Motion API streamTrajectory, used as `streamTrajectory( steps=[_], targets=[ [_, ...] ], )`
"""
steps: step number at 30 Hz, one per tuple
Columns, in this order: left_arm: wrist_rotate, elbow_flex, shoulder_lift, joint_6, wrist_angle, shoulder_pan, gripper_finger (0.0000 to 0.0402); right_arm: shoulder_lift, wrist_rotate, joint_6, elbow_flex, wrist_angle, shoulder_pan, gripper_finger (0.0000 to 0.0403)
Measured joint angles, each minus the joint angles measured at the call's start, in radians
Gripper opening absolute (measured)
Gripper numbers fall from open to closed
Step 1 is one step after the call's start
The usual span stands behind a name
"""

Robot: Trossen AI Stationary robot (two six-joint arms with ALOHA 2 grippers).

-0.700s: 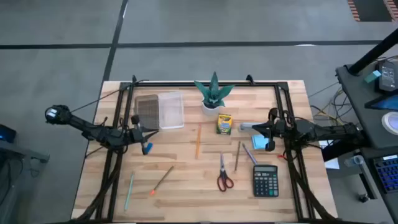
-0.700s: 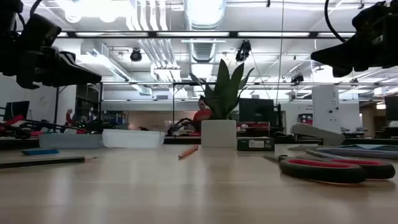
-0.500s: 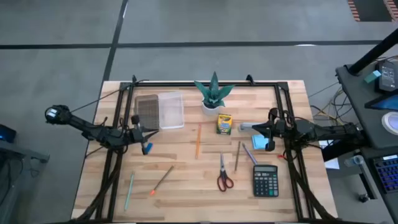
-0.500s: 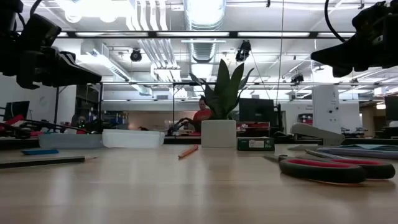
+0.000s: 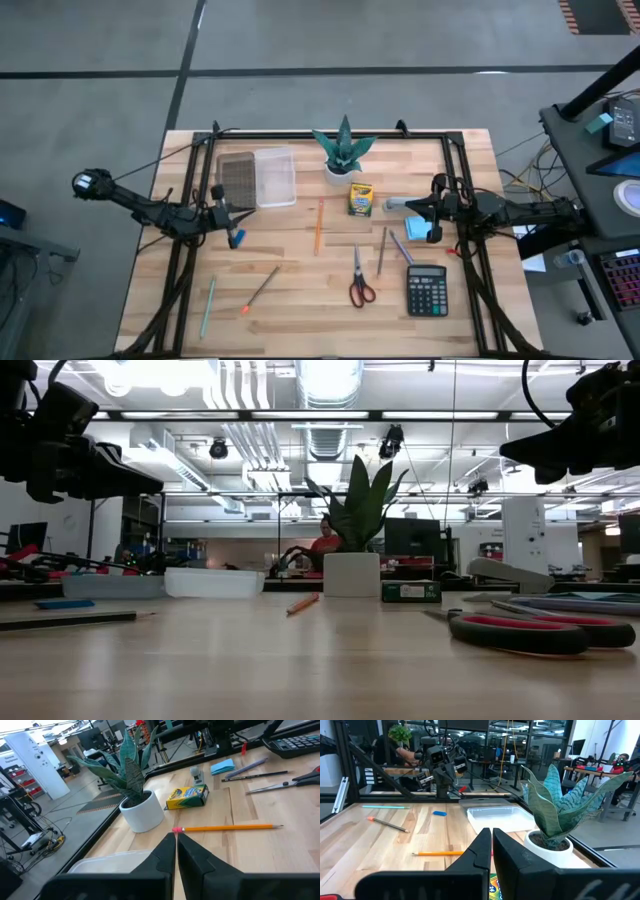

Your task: Pack school essentials

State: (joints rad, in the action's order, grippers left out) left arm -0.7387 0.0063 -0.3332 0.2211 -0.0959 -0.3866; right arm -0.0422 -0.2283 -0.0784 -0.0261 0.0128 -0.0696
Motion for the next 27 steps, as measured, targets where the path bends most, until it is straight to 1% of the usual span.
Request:
streamTrajectory(
  steps=[27],
  targets=[
    [0.0,0.0,0.0,0.0,0.0,0.0,0.0001,0.0,0.0,0.0,0.0,0.0,0.0,0.0009]
  ],
)
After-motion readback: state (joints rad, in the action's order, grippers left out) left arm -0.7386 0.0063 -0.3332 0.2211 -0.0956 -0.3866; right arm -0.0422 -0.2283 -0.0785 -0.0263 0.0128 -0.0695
